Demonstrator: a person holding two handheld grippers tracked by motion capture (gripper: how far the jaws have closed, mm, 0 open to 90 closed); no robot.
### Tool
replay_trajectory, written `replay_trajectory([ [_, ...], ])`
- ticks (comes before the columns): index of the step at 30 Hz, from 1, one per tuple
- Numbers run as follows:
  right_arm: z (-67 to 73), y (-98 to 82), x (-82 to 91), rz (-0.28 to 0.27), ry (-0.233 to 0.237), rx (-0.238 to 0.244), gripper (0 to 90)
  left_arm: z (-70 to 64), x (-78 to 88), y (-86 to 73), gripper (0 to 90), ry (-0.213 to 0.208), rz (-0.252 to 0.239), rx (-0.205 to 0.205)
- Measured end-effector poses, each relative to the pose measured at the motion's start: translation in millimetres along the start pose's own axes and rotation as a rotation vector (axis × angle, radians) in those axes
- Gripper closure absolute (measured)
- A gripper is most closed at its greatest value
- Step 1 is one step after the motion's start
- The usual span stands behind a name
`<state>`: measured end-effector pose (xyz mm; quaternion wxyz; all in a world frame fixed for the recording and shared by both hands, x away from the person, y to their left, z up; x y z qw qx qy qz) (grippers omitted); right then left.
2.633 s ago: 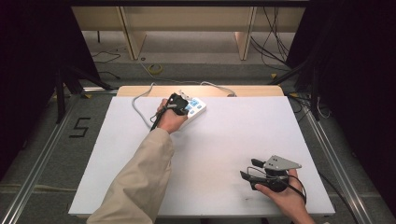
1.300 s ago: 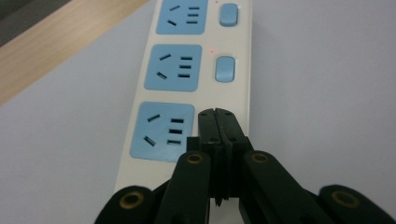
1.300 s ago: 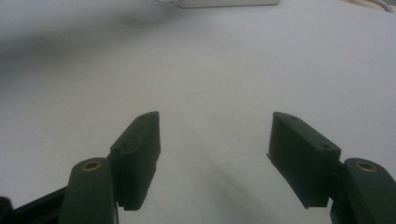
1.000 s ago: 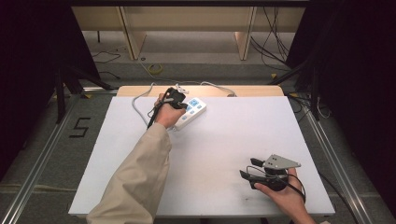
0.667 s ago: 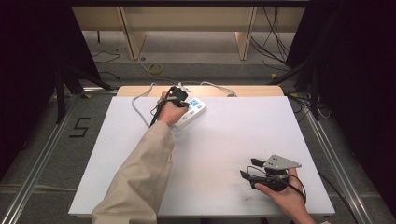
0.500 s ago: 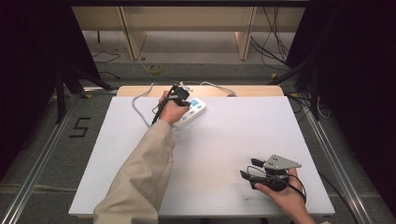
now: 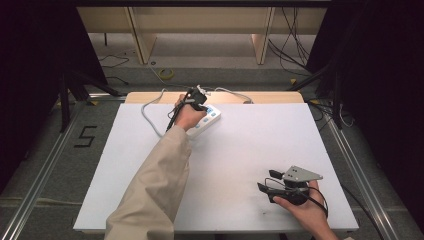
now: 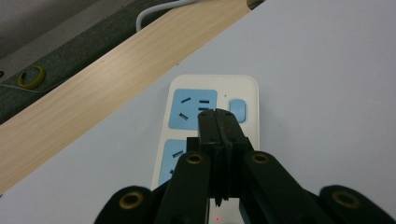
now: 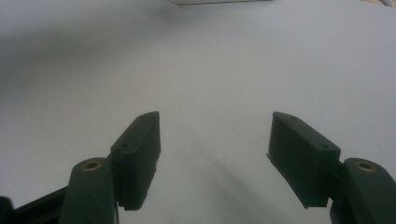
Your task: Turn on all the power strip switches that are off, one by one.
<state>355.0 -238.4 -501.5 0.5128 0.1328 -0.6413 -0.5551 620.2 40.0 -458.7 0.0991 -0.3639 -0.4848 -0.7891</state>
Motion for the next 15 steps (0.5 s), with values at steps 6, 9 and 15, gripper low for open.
replay_trajectory([
  [6,0.1,0.1,0.2,-0.001,0.0,-0.003,35.0,-1.9,-2.2,3.6,90.0,0.0,-0.007,0.001],
  [9,0.1,0.1,0.1,-0.001,0.0,-0.002,34.9,-3.9,-4.2,3.9,90.0,-0.001,-0.005,-0.005],
  [15,0.0,0.0,0.1,0.0,0.0,-0.002,35.0,-8.0,-10.9,2.5,90.0,-0.015,-0.009,0.004],
])
Point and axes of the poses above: each handheld gripper's, and its own axes: x roughly backward along the jaws, y roughly out of its top, z roughly to its left, the point moved 4 cm from there along -x, roughly forward along the jaws, and after that the axes turned 12 degrees about y, right-handed, at the moved point
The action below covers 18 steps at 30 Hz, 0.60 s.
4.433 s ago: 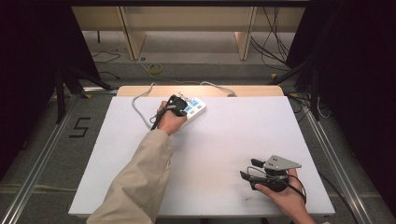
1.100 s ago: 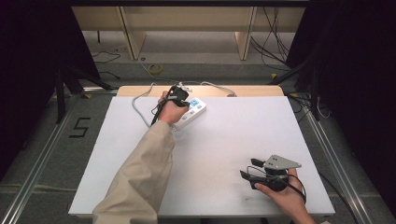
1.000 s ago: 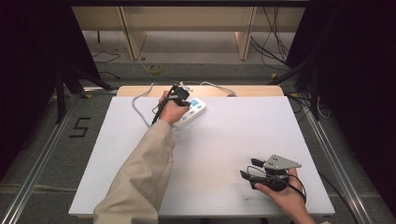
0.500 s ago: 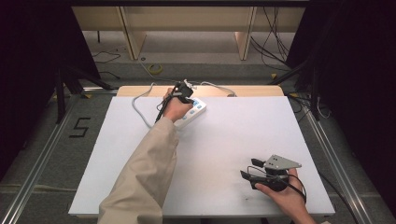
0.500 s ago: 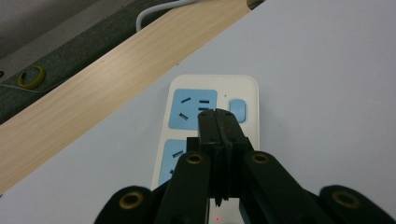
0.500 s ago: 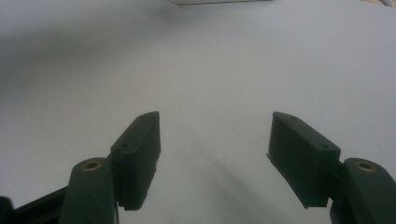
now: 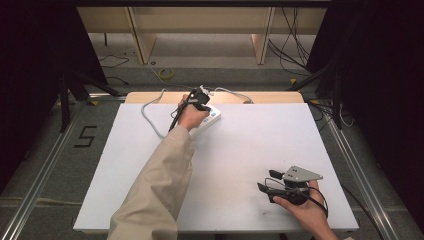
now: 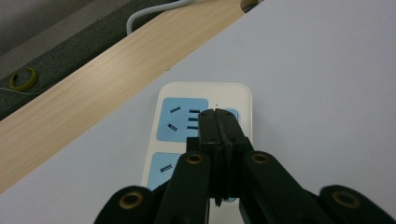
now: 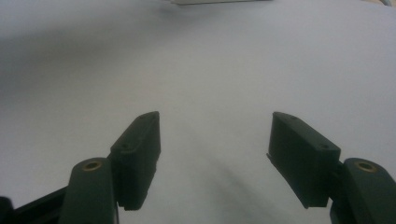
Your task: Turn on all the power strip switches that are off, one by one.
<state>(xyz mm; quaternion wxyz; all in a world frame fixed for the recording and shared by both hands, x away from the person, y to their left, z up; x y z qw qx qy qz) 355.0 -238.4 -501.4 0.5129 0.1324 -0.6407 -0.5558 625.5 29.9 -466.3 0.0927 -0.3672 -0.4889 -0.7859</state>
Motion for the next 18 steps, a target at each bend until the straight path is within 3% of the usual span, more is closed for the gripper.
replay_trajectory([
  [18,0.1,-0.1,0.1,0.001,0.001,0.002,35.0,-9.4,-10.4,0.5,90.0,-0.011,-0.009,-0.001],
])
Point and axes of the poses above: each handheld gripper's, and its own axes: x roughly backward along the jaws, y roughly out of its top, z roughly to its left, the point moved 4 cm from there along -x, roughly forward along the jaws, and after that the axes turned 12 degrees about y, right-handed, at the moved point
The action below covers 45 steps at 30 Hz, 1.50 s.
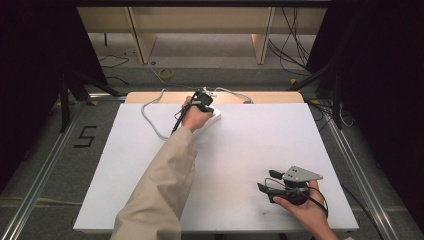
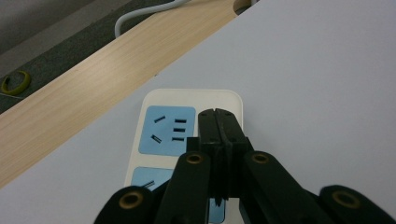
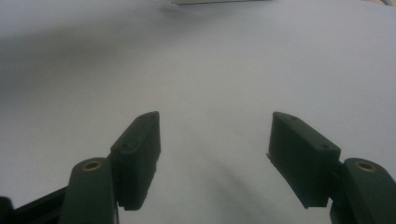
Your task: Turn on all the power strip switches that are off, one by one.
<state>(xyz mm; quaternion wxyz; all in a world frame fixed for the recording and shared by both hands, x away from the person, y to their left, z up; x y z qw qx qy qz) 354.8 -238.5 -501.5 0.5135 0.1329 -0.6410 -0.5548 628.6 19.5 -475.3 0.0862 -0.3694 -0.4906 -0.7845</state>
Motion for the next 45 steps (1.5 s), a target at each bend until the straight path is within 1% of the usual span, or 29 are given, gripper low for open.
replay_trajectory([
  [3,0.2,0.1,0.0,0.0,0.001,0.001,34.9,-0.1,-2.0,-0.3,90.0,0.006,-0.001,-0.001],
  [8,-0.2,-0.1,-0.2,0.0,0.002,0.001,35.0,-1.4,-4.3,0.0,90.0,0.008,-0.011,0.011],
  [9,-0.2,-0.1,-0.2,0.001,0.002,0.001,34.9,-1.8,-4.6,-0.4,90.0,0.008,-0.006,0.001],
  [12,-0.2,-0.1,-0.1,0.001,0.002,0.001,35.0,-4.2,-6.8,-1.0,90.0,0.005,-0.007,-0.002],
  [15,0.0,0.0,0.2,0.0,0.002,0.001,35.0,-5.9,-8.7,-1.0,90.0,0.006,-0.014,0.005],
  [16,0.0,0.1,0.2,0.0,0.002,0.001,35.0,-5.9,-9.1,-1.4,90.0,0.006,-0.009,-0.001],
  [22,-0.3,0.1,0.5,-0.001,0.002,0.002,35.0,-5.0,-10.4,-1.6,90.0,0.014,-0.013,0.003],
  [35,-0.1,0.2,0.1,-0.001,0.002,0.001,35.0,-5.4,-11.9,-0.6,90.0,0.01,-0.019,0.01],
  [39,0.0,0.3,0.2,-0.001,0.003,0.0,35.0,-5.5,-12.5,-0.1,90.0,0.016,-0.017,0.003],
  [40,0.0,0.3,0.1,-0.001,0.003,0.001,35.0,-5.5,-12.4,-0.1,90.0,0.018,-0.014,-0.01],
  [41,-0.1,0.3,0.1,-0.001,0.003,0.0,35.0,-6.0,-12.5,-0.1,90.0,0.021,-0.016,-0.012],
  [45,0.0,0.4,0.0,-0.001,0.003,0.0,35.0,-6.3,-12.7,-0.2,90.0,0.015,-0.01,-0.003],
])
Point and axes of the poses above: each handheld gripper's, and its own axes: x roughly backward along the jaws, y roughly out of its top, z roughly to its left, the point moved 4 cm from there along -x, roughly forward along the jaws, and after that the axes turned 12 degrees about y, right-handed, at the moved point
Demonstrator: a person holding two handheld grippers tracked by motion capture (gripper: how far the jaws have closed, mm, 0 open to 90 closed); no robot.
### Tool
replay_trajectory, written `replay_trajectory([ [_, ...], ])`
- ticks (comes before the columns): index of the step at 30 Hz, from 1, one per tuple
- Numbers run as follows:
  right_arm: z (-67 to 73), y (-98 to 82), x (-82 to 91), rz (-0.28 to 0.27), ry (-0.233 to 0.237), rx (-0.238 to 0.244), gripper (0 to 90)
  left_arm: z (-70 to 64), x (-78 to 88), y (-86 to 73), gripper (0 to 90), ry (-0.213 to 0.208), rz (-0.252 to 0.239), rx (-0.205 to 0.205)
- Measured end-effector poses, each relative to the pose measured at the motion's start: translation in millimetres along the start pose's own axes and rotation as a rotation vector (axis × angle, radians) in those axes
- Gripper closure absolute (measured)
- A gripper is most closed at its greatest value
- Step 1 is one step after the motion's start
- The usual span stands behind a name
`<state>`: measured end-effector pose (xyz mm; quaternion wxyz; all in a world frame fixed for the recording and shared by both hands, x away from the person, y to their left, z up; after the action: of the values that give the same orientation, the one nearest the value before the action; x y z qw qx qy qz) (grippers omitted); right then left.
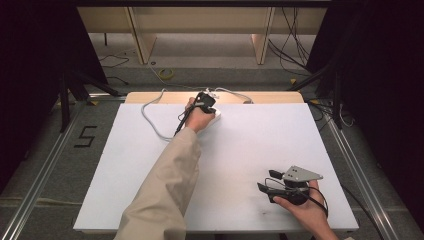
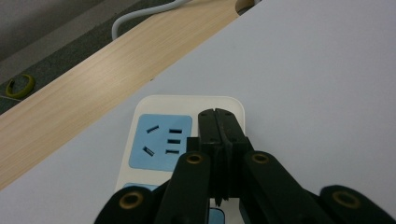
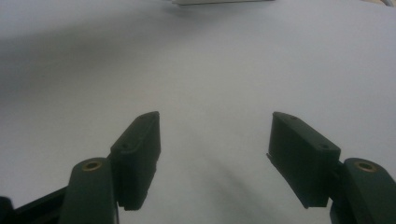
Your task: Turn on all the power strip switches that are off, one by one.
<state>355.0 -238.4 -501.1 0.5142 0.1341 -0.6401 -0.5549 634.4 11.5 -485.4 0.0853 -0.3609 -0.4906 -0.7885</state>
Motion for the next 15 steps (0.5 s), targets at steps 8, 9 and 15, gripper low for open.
replay_trajectory([
  [8,0.2,0.2,-0.1,0.0,0.001,0.001,35.1,-0.9,-0.9,0.3,90.0,0.003,0.003,-0.003],
  [9,0.2,0.2,-0.1,0.0,0.001,0.001,35.1,-0.8,-0.9,0.2,90.0,0.001,0.004,-0.003],
  [15,0.1,0.2,-0.2,0.002,0.002,0.002,35.1,-1.2,-1.4,0.1,90.0,0.003,0.007,-0.004],
])
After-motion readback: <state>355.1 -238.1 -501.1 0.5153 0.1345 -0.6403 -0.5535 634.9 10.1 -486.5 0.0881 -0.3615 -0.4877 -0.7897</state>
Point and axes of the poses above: each handheld gripper's, and its own axes: x roughly backward along the jaws, y roughly out of its top, z roughly to its left, the point moved 4 cm from there along -x, roughly forward along the jaws, and after that the axes turned 12 degrees about y, right-handed, at the moved point
